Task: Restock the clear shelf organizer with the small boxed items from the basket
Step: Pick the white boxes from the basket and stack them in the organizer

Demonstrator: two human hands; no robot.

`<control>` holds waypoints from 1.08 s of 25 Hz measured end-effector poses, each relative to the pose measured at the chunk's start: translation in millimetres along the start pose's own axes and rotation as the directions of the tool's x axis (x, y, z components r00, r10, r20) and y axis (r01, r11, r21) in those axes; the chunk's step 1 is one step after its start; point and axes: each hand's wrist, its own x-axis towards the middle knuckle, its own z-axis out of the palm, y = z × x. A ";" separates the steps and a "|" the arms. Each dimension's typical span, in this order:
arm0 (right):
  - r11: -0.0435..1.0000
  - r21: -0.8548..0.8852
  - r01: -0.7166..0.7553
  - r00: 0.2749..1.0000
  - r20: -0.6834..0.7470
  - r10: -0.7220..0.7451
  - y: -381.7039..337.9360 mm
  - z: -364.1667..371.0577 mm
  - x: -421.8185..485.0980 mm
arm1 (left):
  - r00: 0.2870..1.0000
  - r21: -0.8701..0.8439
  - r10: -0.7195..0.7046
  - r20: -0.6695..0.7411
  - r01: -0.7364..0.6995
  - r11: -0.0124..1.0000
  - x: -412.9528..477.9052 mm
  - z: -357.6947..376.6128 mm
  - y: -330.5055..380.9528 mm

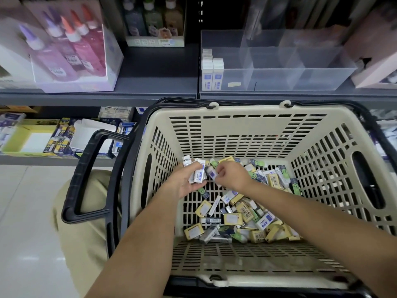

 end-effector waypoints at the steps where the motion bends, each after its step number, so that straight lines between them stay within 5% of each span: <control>1: 0.984 0.175 -0.033 0.998 -0.042 0.041 0.3 -7.4 -1.7 | 1.000 0.003 -0.005 0.020 0.005 1.000 -0.3 1.2 -0.2; 5: 0.854 0.518 -0.045 0.997 -0.031 0.071 -3.3 -25.6 -14.4 | 0.989 0.063 -0.026 0.147 0.017 0.998 -4.8 16.8 -1.2; 10: 0.868 0.492 0.067 0.998 -0.027 -0.062 -9.9 -39.3 -23.8 | 0.962 0.083 -0.001 0.272 -0.022 0.996 -15.1 31.5 2.6; 14: 0.850 0.517 0.103 0.990 0.031 -0.139 0.6 -44.4 -25.2 | 0.979 0.141 0.024 0.201 -0.053 0.989 -15.7 33.5 6.0; 16: 0.973 0.213 0.091 0.995 0.025 -0.098 19.8 -43.1 -25.1 | 0.991 0.171 0.019 0.132 -0.042 0.984 -14.8 29.8 7.1; 18: 0.981 -0.154 0.120 0.990 0.085 -0.108 38.3 -33.1 -25.3 | 0.997 0.209 0.010 0.077 -0.026 0.978 -13.4 25.8 6.0; 21: 0.897 -0.383 0.219 0.971 0.173 -0.163 45.4 -13.5 -25.0 | 0.999 0.232 -0.002 0.051 -0.010 0.973 -13.0 23.9 3.2; 24: 0.697 -0.609 0.379 0.925 0.242 -0.292 42.3 5.8 -23.5 | 0.999 0.232 -0.005 0.042 -0.005 0.973 -10.8 23.1 2.9; 27: 0.579 -0.697 0.423 0.905 0.291 -0.311 39.0 14.6 -23.2 | 0.998 0.204 -0.004 0.060 -0.008 0.979 -10.9 22.2 4.0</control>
